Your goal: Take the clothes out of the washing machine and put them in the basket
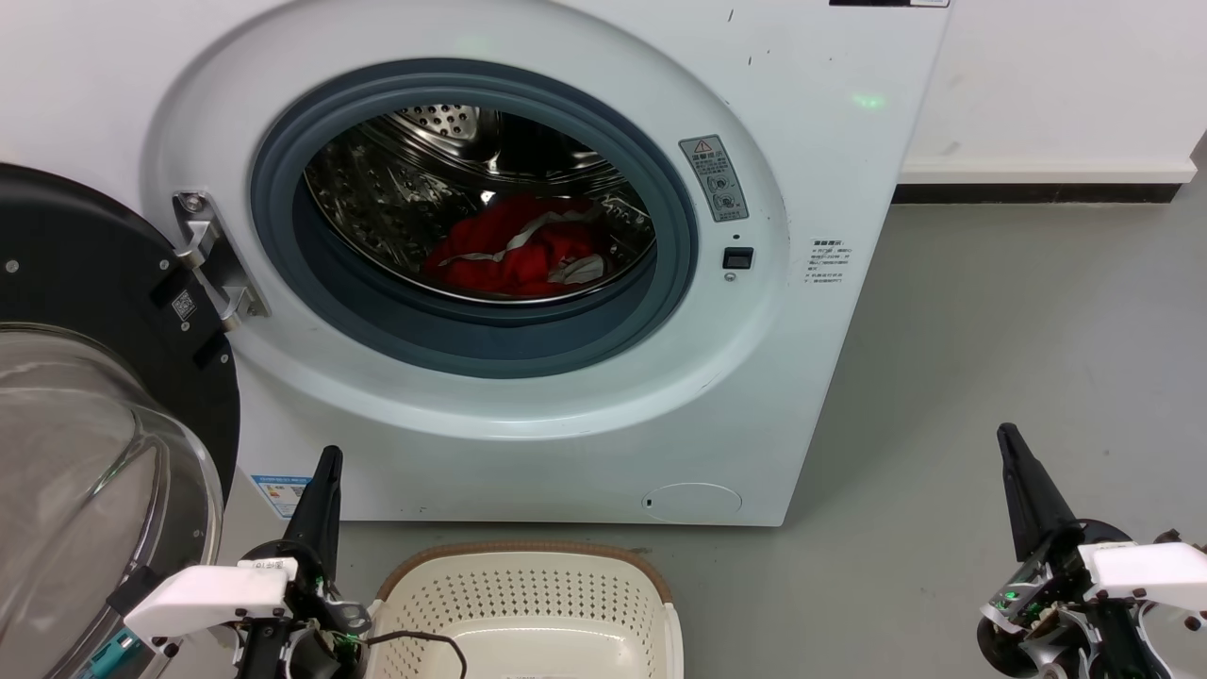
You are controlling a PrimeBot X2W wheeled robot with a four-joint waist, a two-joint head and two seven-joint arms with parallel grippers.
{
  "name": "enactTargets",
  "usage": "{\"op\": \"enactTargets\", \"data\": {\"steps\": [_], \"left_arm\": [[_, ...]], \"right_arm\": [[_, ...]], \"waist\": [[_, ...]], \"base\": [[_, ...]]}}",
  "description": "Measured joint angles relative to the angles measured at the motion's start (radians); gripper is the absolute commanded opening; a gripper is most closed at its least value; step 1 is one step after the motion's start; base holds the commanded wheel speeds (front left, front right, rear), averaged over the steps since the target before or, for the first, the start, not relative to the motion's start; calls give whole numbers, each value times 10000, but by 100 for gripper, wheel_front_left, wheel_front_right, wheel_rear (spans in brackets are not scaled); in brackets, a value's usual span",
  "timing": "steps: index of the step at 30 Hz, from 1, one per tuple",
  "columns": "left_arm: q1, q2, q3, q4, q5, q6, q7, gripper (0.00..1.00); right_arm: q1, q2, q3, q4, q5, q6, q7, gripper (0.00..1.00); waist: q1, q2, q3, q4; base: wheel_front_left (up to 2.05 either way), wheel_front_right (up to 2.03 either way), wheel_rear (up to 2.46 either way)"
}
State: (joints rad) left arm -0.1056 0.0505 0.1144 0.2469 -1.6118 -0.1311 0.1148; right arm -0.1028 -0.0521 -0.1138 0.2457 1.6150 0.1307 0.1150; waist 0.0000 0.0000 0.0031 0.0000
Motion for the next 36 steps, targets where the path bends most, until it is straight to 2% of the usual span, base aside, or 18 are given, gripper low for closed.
{"op": "enactTargets", "data": {"steps": [32, 33, 36], "left_arm": [[0, 0, 0, -2, 0, 0, 0, 0], [-1, 0, 0, -2, 0, 0, 0, 100], [172, -23, -48, 178, 4, 4, -38, 100]], "right_arm": [[0, 0, 0, 0, 0, 0, 0, 0], [0, 0, 0, 0, 0, 0, 0, 100], [173, 4, 15, 144, 2, 0, -15, 100]], "waist": [[0, 0, 0, 0], [0, 0, 0, 0], [0, 0, 1, -2]], "base": [[0, 0, 0], [0, 0, 0], [0, 0, 0]]}}
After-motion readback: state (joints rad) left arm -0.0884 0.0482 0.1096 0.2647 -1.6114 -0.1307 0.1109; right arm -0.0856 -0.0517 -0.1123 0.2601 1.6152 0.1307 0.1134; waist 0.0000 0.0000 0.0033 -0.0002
